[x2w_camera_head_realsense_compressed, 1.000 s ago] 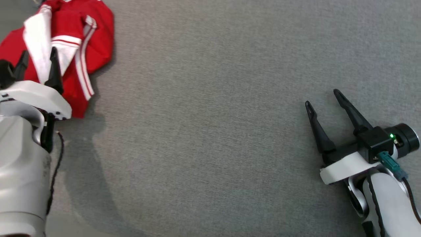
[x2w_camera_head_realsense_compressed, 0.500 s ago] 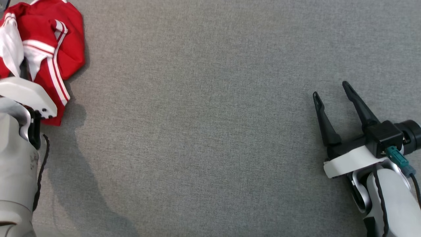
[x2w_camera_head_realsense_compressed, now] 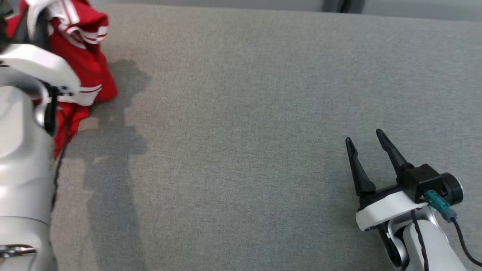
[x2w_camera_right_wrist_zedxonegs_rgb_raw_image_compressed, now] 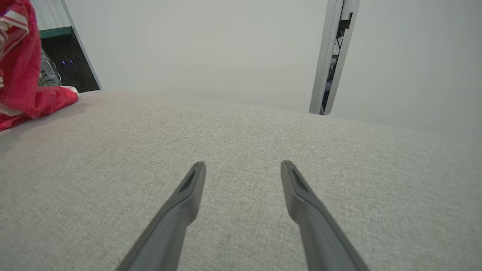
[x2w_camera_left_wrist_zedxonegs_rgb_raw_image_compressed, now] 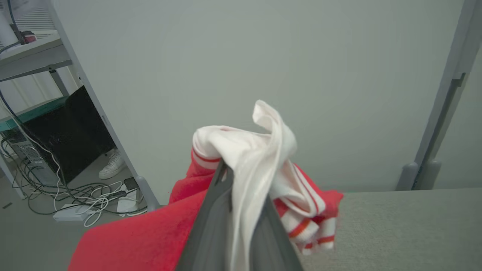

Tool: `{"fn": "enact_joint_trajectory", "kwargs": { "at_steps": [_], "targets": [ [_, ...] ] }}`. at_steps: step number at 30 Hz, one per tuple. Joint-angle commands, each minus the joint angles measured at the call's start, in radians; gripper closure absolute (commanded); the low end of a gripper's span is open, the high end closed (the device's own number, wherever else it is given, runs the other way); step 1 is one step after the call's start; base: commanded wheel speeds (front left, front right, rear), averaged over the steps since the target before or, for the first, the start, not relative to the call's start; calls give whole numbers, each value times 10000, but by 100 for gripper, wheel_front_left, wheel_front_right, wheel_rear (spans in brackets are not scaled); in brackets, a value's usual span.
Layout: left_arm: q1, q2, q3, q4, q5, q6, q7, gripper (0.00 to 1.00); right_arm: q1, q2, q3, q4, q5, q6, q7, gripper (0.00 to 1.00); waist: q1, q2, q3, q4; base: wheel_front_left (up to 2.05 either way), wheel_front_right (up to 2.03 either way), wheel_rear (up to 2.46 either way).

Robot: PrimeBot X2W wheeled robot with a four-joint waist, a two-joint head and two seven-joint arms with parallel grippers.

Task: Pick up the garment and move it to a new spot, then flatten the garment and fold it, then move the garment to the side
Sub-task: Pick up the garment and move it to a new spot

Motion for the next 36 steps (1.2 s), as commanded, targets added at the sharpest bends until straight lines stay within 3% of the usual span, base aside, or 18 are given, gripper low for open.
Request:
{"fn": "enact_joint_trajectory", "kwargs": {
  "at_steps": [1,7,11,17,23,29,30,31,32,33,36],
  "targets": [
    [183,-177,-136,-235,43,-58,-42,100,143,-1,-42,50,77,-3,1,0,0,0,-444,-305,0,0,0],
    [801,-1151,-888,-1320,-137,-148,-34,100,458,205,99,160,270,-3,1,0,0,0,-1070,-894,0,0,0],
    [1350,-1784,-2060,-1875,-561,-162,-35,100,530,234,170,161,455,-3,0,0,0,0,-1240,-1392,0,0,0],
    [2007,-2045,-3694,-2517,-1679,-164,-34,100,602,249,329,245,649,-3,0,0,0,0,-1310,-1847,0,0,0],
    [2634,-2024,-6446,-3740,-3409,-161,-34,100,484,244,408,312,790,-3,2,0,0,0,-1235,-2224,0,0,0],
    [3165,-2060,-7712,-4417,-4137,62,-36,100,374,249,345,357,793,-3,0,0,0,0,-1251,-2390,0,0,0],
    [3273,-2054,-7778,-4494,-4155,153,-36,95,393,249,331,363,815,-3,0,0,0,0,-1269,-2393,0,0,0],
    [3410,-2053,-7769,-4532,-4187,277,-36,59,423,246,303,361,840,-3,0,0,0,0,-1283,-2389,0,0,0],
    [3570,-2047,-7789,-4461,-4127,346,-34,5,475,249,288,355,864,-3,0,0,0,0,-1301,-2384,0,0,0],
    [3689,-2045,-7725,-4432,-4056,419,-34,0,527,248,261,351,863,-3,0,0,0,0,-1332,-2367,0,0,0],
    [3939,-2047,-7450,-4351,-3873,568,-34,0,626,248,225,354,866,-3,0,0,0,0,-1400,-2324,0,0,0]
  ]
}}
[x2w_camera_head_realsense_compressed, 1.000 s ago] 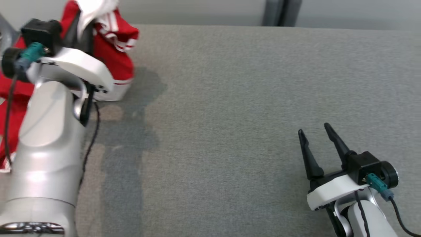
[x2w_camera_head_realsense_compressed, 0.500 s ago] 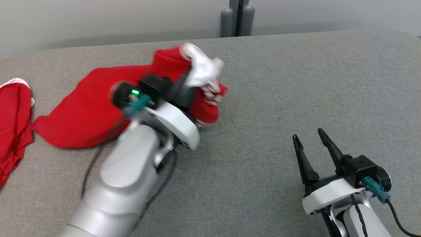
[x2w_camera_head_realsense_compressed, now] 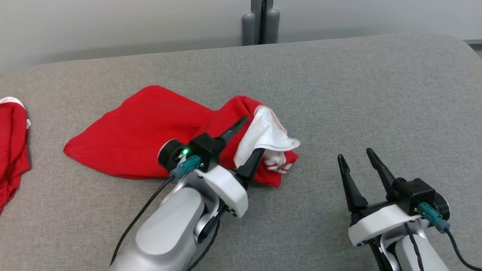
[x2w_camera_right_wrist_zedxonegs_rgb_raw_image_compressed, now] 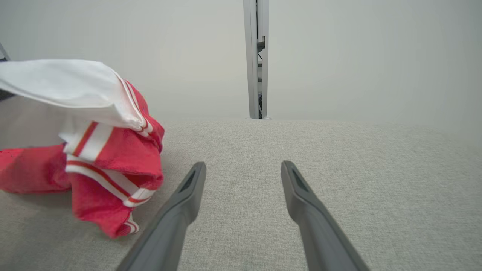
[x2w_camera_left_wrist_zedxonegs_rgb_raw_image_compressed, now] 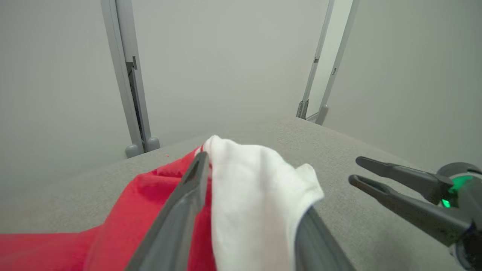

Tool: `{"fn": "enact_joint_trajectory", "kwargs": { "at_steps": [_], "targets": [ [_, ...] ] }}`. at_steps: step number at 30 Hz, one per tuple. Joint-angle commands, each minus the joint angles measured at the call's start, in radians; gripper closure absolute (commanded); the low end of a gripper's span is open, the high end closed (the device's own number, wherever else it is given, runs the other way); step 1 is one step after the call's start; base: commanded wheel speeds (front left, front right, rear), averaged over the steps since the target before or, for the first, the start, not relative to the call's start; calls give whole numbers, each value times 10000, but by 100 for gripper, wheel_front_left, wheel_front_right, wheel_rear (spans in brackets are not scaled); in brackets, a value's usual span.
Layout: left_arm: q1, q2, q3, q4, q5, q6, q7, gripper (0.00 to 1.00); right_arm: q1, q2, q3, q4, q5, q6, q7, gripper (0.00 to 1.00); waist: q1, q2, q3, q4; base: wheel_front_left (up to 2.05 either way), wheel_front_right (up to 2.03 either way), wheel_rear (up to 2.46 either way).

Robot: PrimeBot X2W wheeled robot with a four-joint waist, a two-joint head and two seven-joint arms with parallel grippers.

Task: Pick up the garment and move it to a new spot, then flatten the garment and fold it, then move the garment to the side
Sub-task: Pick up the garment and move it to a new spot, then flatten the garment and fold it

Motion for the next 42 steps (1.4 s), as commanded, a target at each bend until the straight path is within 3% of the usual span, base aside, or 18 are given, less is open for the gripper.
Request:
{"fn": "enact_joint_trajectory", "kwargs": {
  "at_steps": [1,10,21,30,42],
  "targets": [
    [142,56,149,21,125,85,-19,0,108,-51,-59,43,19,-3,-2,0,0,0,-39,33,0,0,0],
    [2256,468,2764,-398,1120,619,-19,0,333,-52,-166,98,49,-3,-2,0,0,0,-544,334,0,0,0],
    [4958,754,5845,-1462,2410,646,-18,0,752,-55,48,236,205,-3,-2,0,0,0,-1354,521,0,0,0],
    [6332,263,7790,-2123,2758,705,-16,0,1143,-55,288,445,87,-3,-2,0,0,0,-1687,638,0,0,0],
    [6515,48,7598,-2245,2807,414,-13,0,894,-53,920,523,483,-1,-2,0,0,0,-1459,1165,0,0,0]
  ]
}}
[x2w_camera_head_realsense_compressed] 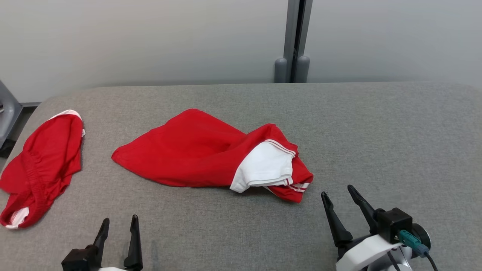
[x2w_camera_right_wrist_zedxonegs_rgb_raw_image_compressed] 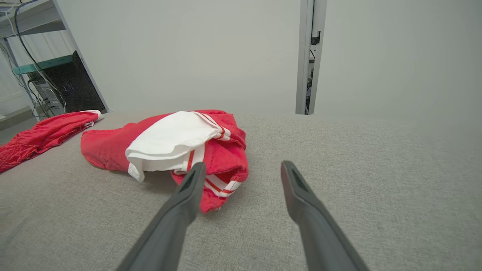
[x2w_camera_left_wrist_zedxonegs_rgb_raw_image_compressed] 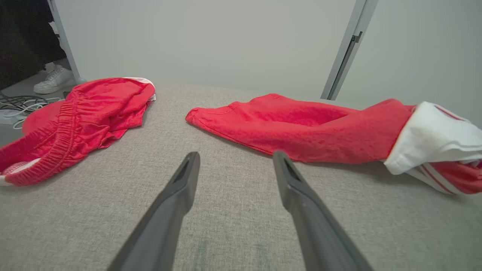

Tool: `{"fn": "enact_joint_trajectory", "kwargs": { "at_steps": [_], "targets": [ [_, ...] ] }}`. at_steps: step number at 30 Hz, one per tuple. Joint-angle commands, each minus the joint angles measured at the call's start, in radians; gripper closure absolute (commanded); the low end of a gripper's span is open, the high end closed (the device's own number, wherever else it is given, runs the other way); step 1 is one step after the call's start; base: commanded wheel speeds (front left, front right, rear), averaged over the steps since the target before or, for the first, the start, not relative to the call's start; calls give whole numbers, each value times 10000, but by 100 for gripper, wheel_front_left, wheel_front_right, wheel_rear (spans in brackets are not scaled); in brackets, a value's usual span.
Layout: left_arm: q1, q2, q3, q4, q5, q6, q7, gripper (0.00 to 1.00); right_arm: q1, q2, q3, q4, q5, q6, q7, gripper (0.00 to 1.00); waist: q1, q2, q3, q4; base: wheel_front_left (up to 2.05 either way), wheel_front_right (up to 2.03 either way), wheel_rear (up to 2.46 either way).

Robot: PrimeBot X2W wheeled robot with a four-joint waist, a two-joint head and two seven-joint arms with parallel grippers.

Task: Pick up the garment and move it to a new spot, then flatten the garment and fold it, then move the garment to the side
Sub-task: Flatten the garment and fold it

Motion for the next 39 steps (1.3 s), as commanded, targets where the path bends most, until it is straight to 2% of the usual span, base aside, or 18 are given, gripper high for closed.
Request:
{"fn": "enact_joint_trajectory", "kwargs": {
  "at_steps": [1,7,15,22,23,24,25,26,33,39],
  "targets": [
    [-166,31,-43,-15,-63,-9,-6,0,-145,-57,107,13,139,-1,-2,0,0,0,94,155,0,0,0],
    [-325,31,-500,78,-72,-113,-6,0,-581,-56,569,281,1499,-1,-2,0,0,0,330,819,0,0,0],
    [-471,25,-1003,183,-54,-141,-6,0,-1187,-66,693,753,1910,-1,0,0,0,0,626,1789,0,0,0],
    [-517,27,-1082,173,-145,-112,-6,0,-1338,-65,379,1190,2558,-1,-1,0,0,0,855,2236,0,0,0],
    [-531,29,-1118,146,-164,-100,-6,0,-1408,-66,399,1222,2670,-1,-1,50,0,0,935,2290,0,0,0],
    [-531,29,-1118,146,-164,-100,-6,0,-1408,-66,399,1222,2670,-1,-1,50,0,0,935,2290,0,0,0],
    [-538,27,-1144,144,-181,-92,-6,0,-1459,-63,427,1246,2681,-1,-1,72,0,0,970,2308,0,0,0],
    [-581,29,-1186,159,-244,-73,-6,0,-1576,-68,422,1290,2745,-1,-1,100,0,0,1016,2335,0,0,0],
    [-656,28,-1463,285,-409,-86,-6,0,-2024,-62,97,303,2985,-1,-1,100,0,0,891,2268,0,0,0],
    [-655,27,-1930,536,-627,-113,-6,0,-3670,-367,-5,-331,2667,-1,-1,100,0,0,530,2222,0,0,0]
  ]
}}
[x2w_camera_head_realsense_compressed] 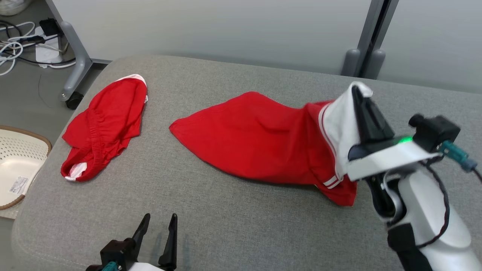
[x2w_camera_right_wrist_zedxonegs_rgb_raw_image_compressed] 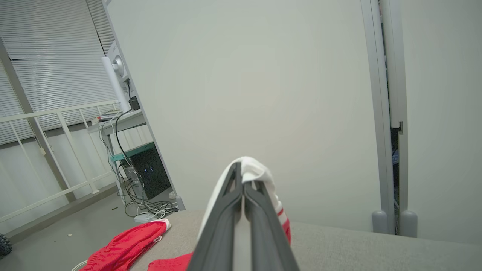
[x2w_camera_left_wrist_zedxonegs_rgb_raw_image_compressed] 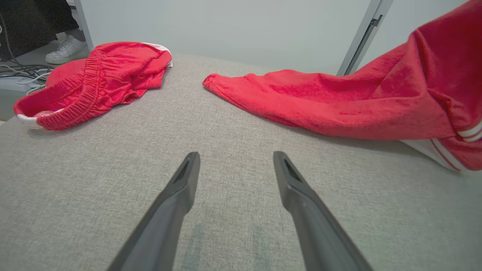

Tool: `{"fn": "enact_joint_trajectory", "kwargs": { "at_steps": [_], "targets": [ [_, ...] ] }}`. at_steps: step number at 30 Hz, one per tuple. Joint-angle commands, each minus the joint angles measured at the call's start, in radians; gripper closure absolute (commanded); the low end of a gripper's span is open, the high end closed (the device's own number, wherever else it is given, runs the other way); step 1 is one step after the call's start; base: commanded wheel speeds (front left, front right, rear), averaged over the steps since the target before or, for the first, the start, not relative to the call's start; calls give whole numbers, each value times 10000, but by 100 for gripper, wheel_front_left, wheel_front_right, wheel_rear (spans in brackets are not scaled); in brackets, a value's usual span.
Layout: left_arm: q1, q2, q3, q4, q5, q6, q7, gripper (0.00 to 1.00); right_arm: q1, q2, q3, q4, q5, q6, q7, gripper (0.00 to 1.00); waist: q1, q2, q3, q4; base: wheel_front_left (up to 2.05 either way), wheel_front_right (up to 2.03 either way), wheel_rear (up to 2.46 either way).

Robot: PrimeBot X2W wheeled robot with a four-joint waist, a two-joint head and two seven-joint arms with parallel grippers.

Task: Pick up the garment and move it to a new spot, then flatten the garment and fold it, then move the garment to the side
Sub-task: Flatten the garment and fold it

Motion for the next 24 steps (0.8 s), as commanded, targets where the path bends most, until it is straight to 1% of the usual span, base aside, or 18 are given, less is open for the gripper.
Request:
{"fn": "enact_joint_trajectory", "kwargs": {
  "at_steps": [1,5,7,11,16,19,21,24],
  "targets": [
    [-120,33,-102,29,-85,37,-6,0,-526,-212,94,-76,-22,1,-1,100,0,0,-160,21,0,0,0],
    [-26,32,-396,120,-221,93,-6,0,-1836,-451,639,73,181,1,-1,100,0,0,-397,133,0,0,0],
    [13,36,-452,145,-259,112,-6,0,-2136,-441,840,122,277,1,0,100,0,0,-455,163,0,0,0],
    [169,33,-584,265,-305,117,-6,0,-3189,-250,1881,289,660,1,0,100,0,0,-670,281,0,0,0],
    [308,33,-658,436,-294,110,-6,0,-4468,93,2725,435,1386,1,-1,100,0,0,-817,389,0,0,0],
    [303,30,-690,507,-318,119,-6,0,-5151,172,2565,237,1986,-1,-1,100,0,0,-763,366,0,0,0],
    [286,31,-684,518,-350,126,-6,0,-5560,200,2267,172,1938,1,-1,100,0,0,-687,312,0,0,0],
    [208,33,-685,510,-419,145,-6,0,-5636,161,1587,702,1566,1,-1,100,0,0,-491,208,0,0,0]
  ]
}}
